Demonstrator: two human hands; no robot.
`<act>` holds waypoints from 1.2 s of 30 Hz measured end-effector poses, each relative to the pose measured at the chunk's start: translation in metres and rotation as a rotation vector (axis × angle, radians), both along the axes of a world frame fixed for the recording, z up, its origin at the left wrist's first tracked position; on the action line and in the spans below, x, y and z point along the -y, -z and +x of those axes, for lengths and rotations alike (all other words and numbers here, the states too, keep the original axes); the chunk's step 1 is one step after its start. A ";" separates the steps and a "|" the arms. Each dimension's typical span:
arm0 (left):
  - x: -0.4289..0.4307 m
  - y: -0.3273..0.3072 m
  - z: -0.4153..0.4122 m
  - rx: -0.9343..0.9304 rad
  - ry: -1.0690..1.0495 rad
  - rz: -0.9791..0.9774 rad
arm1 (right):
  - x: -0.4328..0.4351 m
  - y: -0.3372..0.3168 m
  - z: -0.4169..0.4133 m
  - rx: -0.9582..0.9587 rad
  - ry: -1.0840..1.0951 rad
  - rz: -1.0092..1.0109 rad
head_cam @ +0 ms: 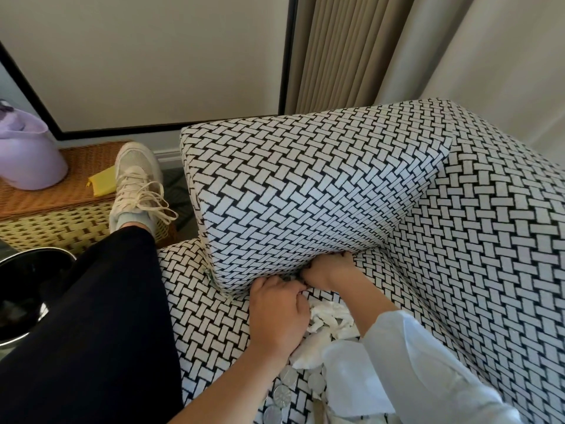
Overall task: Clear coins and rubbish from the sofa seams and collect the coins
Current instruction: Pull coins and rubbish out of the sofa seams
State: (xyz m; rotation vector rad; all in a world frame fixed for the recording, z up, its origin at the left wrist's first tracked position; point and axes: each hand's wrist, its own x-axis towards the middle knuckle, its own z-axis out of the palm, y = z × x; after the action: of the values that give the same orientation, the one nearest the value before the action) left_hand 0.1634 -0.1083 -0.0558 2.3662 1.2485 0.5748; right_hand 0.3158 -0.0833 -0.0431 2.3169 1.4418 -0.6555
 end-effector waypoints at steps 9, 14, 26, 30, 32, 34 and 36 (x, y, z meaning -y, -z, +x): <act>0.003 -0.003 0.000 0.073 -0.040 0.007 | 0.019 0.004 -0.001 0.032 -0.050 0.151; 0.002 0.000 0.000 0.068 -0.041 -0.009 | 0.021 0.005 0.006 -0.047 -0.069 0.155; 0.002 0.005 0.001 0.084 -0.062 0.002 | 0.044 0.006 0.000 -0.474 0.223 0.686; 0.002 0.005 -0.002 0.101 -0.046 -0.010 | 0.045 0.006 0.002 -0.508 0.227 0.660; 0.003 0.005 -0.003 0.159 -0.023 -0.033 | 0.046 0.007 0.001 -0.510 0.245 0.678; 0.005 0.003 -0.004 0.213 -0.031 -0.032 | 0.046 0.006 0.000 -0.519 0.273 0.706; 0.007 0.000 -0.004 0.244 -0.058 -0.023 | 0.046 0.006 -0.001 -0.522 0.283 0.725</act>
State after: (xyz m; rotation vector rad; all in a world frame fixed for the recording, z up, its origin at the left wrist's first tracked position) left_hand 0.1589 -0.1150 -0.0556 2.1695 1.2092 0.8358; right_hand 0.3152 -0.1296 -0.0489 3.1130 1.8135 -1.0015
